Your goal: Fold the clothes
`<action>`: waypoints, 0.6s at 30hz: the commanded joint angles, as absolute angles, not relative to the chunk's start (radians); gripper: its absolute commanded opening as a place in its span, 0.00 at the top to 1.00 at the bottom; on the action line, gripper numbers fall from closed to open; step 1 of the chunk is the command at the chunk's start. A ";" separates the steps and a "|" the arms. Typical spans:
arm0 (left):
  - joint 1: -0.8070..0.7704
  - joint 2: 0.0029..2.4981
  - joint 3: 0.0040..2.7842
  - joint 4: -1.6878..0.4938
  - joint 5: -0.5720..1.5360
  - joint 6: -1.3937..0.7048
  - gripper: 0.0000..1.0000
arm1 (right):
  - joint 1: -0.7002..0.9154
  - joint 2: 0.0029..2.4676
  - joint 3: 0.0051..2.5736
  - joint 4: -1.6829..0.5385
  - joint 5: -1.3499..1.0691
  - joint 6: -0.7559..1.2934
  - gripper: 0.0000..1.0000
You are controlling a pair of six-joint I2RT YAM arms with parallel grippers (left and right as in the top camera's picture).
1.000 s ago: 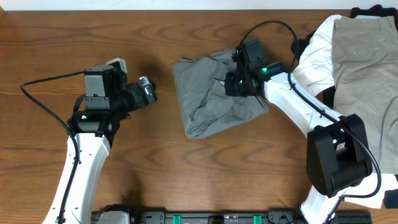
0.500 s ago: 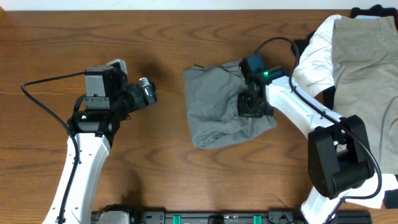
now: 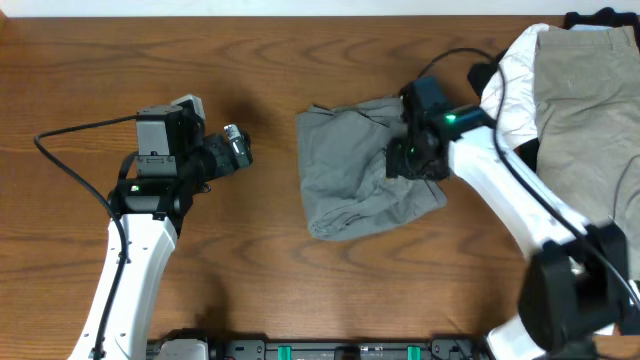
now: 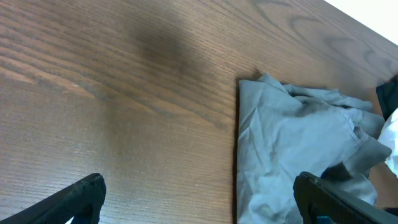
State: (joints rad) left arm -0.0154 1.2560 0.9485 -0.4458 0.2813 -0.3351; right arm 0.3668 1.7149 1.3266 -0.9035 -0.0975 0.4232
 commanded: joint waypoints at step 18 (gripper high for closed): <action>-0.011 1.263 0.951 -0.448 0.274 -0.295 0.02 | 0.436 1.842 1.328 -0.769 -0.139 0.335 0.58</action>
